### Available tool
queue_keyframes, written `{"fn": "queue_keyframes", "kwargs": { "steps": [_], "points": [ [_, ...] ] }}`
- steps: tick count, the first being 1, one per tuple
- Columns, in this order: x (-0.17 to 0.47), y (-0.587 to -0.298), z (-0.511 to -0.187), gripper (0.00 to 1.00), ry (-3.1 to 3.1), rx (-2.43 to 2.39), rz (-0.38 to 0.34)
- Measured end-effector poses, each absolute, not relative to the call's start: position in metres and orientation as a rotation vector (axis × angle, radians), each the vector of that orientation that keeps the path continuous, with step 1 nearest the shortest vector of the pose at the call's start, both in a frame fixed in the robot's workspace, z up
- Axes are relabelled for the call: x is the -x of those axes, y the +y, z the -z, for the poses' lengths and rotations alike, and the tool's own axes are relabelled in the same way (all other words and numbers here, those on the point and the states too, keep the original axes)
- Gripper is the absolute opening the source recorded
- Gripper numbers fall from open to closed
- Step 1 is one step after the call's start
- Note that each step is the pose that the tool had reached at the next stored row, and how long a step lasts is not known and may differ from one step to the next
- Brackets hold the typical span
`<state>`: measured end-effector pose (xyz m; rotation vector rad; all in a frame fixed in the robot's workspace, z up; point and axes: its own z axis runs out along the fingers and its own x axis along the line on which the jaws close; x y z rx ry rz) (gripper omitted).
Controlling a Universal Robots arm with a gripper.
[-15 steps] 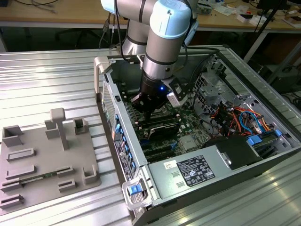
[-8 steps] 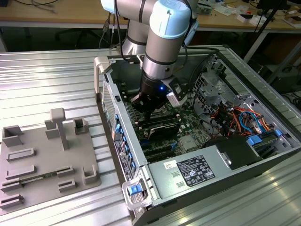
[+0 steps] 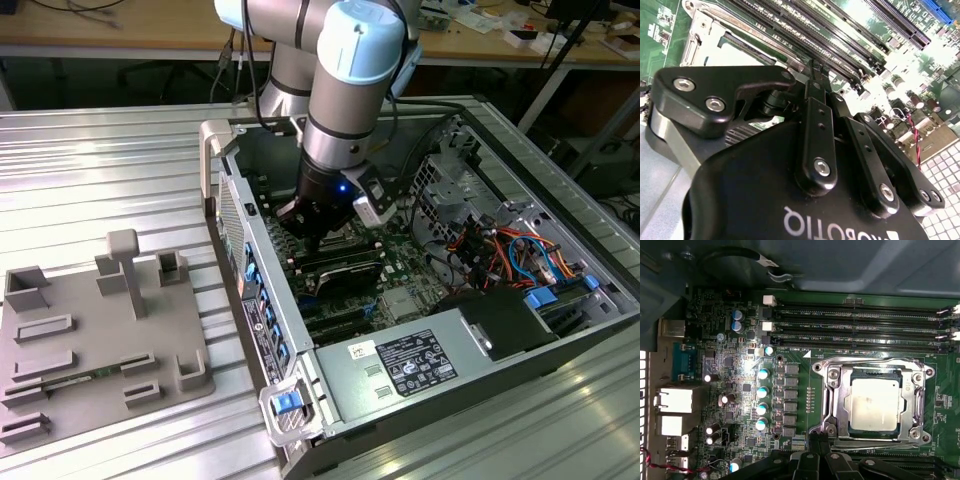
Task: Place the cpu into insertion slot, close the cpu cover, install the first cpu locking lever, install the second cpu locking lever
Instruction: 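Install the second cpu locking lever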
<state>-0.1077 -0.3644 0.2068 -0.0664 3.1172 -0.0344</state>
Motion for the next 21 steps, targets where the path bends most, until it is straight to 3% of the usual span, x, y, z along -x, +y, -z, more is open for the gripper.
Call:
{"fn": "queue_keyframes", "kwargs": {
  "steps": [21],
  "points": [
    [0.1077, -0.3651, -0.2019, 0.11, 3.117, 0.067, 0.027]
  ]
}}
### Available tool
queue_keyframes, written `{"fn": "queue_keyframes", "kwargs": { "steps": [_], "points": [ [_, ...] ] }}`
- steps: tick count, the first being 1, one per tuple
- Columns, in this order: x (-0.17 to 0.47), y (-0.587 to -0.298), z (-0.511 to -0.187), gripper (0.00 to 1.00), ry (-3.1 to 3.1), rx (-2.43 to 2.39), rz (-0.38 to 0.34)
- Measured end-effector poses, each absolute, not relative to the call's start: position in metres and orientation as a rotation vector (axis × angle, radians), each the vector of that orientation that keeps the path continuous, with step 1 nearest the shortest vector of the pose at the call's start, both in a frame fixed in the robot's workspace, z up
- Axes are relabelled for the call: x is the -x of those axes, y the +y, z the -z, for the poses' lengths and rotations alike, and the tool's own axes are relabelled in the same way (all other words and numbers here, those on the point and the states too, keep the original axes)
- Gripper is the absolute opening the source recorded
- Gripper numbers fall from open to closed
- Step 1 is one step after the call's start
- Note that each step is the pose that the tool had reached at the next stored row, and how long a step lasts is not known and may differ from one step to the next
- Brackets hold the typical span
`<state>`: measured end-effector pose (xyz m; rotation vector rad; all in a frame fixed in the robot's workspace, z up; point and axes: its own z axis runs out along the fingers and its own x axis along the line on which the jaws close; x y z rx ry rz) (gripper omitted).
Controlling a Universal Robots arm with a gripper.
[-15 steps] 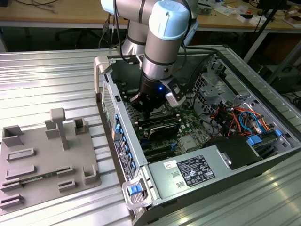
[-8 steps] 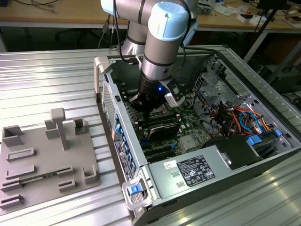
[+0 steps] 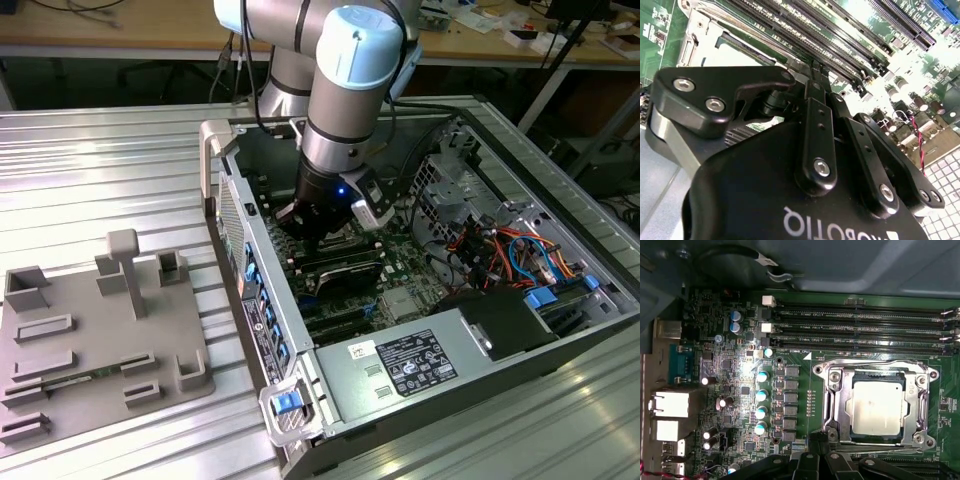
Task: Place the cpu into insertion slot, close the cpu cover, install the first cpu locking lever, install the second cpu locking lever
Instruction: 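Install the second cpu locking lever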
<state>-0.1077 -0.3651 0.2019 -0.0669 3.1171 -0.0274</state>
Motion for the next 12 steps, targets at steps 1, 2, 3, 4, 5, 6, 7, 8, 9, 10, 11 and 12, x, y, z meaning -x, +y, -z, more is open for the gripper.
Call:
{"fn": "queue_keyframes", "kwargs": {
  "steps": [1, 2, 3, 4, 5, 6, 7, 8, 9, 10, 11, 12],
  "points": [
    [0.108, -0.365, -0.203, 0.11, 3.116, 0.067, 0.026],
    [0.108, -0.365, -0.207, 0.11, 3.117, 0.067, 0.027],
    [0.108, -0.365, -0.209, 0.11, 3.117, 0.067, 0.027],
    [0.108, -0.365, -0.212, 0.11, 3.117, 0.067, 0.027],
    [0.108, -0.365, -0.215, 0.11, 3.117, 0.067, 0.027],
    [0.108, -0.365, -0.218, 0.11, 3.117, 0.067, 0.027],
    [0.108, -0.364, -0.221, 0.11, 3.117, 0.067, 0.027],
    [0.108, -0.364, -0.224, 0.11, 3.117, 0.067, 0.027],
    [0.108, -0.364, -0.226, 0.11, 3.117, 0.067, 0.027],
    [0.108, -0.364, -0.227, 0.11, 3.117, 0.067, 0.027],
    [0.108, -0.364, -0.227, 0.11, 3.117, 0.067, 0.027],
    [0.108, -0.364, -0.227, 0.11, 3.117, 0.067, 0.027]
  ]
}}
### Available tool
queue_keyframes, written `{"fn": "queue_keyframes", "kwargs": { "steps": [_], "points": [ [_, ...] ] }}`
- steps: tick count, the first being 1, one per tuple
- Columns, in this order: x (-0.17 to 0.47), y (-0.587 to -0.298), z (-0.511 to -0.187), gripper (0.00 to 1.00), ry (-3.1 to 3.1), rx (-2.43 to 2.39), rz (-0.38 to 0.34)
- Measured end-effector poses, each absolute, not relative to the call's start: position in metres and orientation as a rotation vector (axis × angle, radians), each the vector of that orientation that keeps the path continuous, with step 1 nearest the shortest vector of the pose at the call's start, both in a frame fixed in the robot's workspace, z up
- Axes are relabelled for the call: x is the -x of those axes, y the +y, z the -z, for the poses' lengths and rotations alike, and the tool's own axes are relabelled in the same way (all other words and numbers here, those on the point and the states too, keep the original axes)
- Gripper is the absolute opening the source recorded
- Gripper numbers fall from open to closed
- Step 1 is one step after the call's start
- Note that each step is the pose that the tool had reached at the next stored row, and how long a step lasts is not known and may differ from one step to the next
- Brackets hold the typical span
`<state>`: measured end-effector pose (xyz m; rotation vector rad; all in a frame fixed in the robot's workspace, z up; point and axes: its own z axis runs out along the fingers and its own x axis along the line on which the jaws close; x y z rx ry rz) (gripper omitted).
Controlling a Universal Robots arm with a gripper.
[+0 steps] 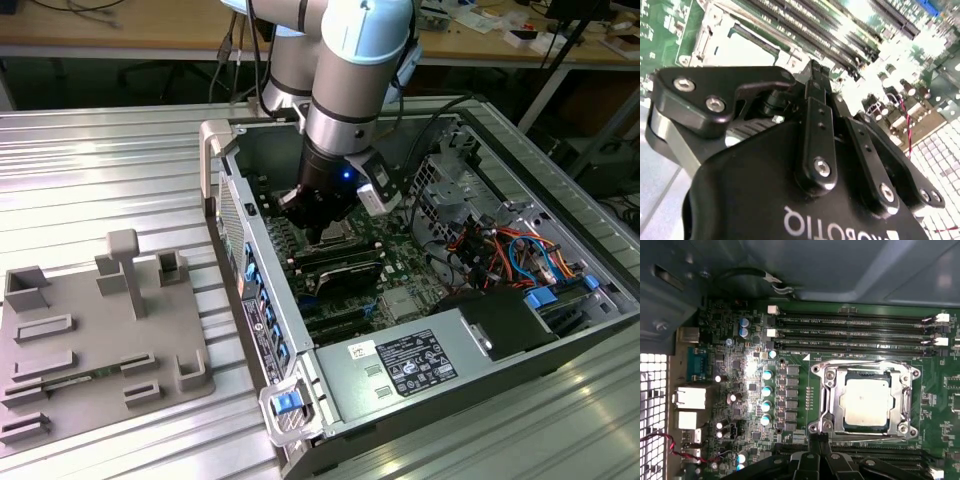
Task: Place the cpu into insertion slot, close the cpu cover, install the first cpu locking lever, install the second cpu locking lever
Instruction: 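Install the second cpu locking lever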
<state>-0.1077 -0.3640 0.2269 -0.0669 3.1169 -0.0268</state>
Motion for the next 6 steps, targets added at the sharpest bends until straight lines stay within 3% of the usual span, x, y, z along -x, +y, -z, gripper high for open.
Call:
{"fn": "queue_keyframes", "kwargs": {
  "steps": [6],
  "points": [
    [0.1077, -0.3641, -0.2282, 0.11, 3.117, 0.067, 0.027]
  ]
}}
